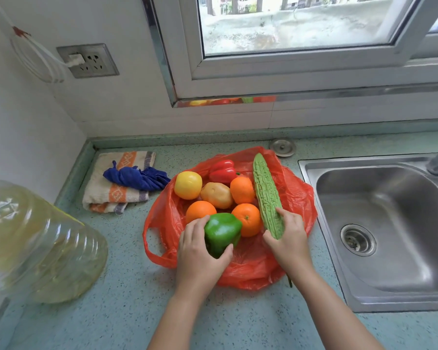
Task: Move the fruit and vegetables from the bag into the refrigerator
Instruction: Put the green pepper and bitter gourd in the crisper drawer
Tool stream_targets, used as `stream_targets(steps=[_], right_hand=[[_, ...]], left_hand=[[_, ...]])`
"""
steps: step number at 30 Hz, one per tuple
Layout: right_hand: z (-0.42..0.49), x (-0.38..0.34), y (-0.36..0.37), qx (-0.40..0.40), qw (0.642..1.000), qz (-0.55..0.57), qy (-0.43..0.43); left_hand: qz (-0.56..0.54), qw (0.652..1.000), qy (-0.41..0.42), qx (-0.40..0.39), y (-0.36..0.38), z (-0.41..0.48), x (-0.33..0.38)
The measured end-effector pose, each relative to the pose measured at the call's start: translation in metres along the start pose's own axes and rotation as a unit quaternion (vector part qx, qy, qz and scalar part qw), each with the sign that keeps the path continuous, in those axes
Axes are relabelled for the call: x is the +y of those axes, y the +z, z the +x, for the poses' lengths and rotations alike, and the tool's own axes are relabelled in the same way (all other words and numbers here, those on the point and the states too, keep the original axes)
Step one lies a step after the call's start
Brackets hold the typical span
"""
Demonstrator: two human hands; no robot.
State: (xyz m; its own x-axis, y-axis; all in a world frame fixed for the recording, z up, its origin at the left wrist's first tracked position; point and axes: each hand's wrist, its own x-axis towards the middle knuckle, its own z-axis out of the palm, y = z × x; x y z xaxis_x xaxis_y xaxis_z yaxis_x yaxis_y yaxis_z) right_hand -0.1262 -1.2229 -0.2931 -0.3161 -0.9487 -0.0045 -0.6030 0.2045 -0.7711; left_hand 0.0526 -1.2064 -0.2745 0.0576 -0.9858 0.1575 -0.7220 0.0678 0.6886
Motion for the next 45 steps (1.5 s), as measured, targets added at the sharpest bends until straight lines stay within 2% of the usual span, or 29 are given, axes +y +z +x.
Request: stream_targets(steps=[11,21,25,37,45], right_hand=[[-0.045,-0.027,-0.060,0.070,0.996,0.037,-0.034],[-0.127,-0.025,-0.118,0.162,0.983,0.080,0.041],[-0.164,-0.014,-0.147,0.212,0.969,0.099,0.078],[-0.285,0.045,-0.249,0.411,0.899,0.079,0.127],[-0.435,0.106,-0.340,0.527,0.824,0.041,0.203]], left_hand=[[-0.070,0.991,0.105,-0.046,-0.033,-0.002,0.044],[-0.150,0.958,0.212,-0.120,-0.025,-0.029,0.085],[-0.176,0.936,0.245,-0.179,-0.007,-0.049,0.112],[-0.249,0.837,0.349,-0.338,0.053,-0.161,0.232],[-0.263,0.742,0.418,-0.454,0.094,-0.318,0.330]])
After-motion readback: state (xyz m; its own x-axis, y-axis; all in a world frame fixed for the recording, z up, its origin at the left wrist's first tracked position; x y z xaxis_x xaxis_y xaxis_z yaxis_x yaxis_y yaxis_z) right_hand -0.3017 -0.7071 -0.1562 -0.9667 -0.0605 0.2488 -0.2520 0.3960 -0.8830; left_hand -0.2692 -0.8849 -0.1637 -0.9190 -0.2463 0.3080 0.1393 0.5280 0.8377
